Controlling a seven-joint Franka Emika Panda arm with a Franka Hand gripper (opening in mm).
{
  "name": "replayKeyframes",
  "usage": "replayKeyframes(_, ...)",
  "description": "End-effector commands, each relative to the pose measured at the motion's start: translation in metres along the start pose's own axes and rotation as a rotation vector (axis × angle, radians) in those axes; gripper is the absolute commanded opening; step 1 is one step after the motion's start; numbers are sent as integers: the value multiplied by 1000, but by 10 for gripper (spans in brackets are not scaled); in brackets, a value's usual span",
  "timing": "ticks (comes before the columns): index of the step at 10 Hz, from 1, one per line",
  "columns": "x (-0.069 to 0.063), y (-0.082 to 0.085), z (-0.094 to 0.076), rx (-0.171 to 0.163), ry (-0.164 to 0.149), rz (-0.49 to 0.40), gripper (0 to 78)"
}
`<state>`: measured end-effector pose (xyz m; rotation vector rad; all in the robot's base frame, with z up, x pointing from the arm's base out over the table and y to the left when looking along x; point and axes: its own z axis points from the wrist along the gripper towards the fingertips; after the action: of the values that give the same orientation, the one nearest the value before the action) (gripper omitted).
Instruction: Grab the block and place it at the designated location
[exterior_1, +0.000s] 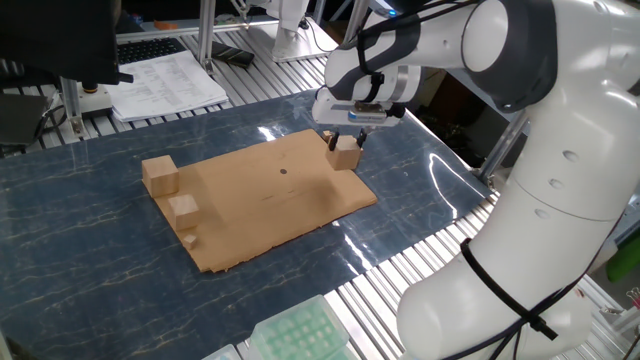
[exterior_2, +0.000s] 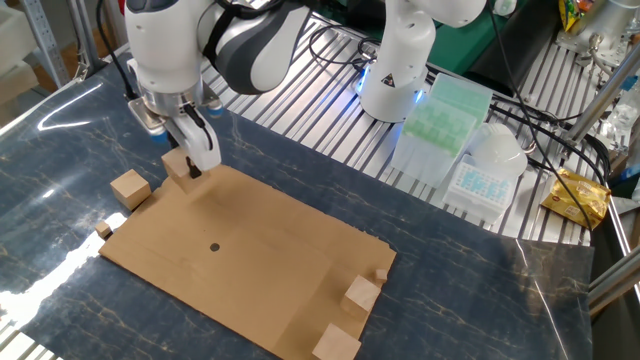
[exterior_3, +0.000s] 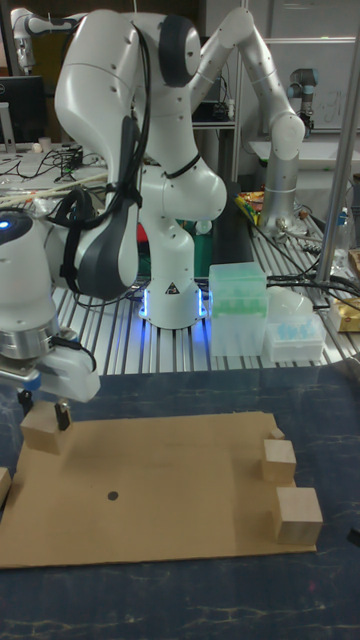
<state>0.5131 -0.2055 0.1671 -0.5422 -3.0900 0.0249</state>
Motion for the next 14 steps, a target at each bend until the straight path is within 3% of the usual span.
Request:
replayKeyframes(1, -9, 18, -9, 4, -2, 49, 12)
replayKeyframes(9, -10, 75, 5, -16, 1, 169, 12)
replayKeyframes(14, -15, 96, 17, -28, -11, 208, 12)
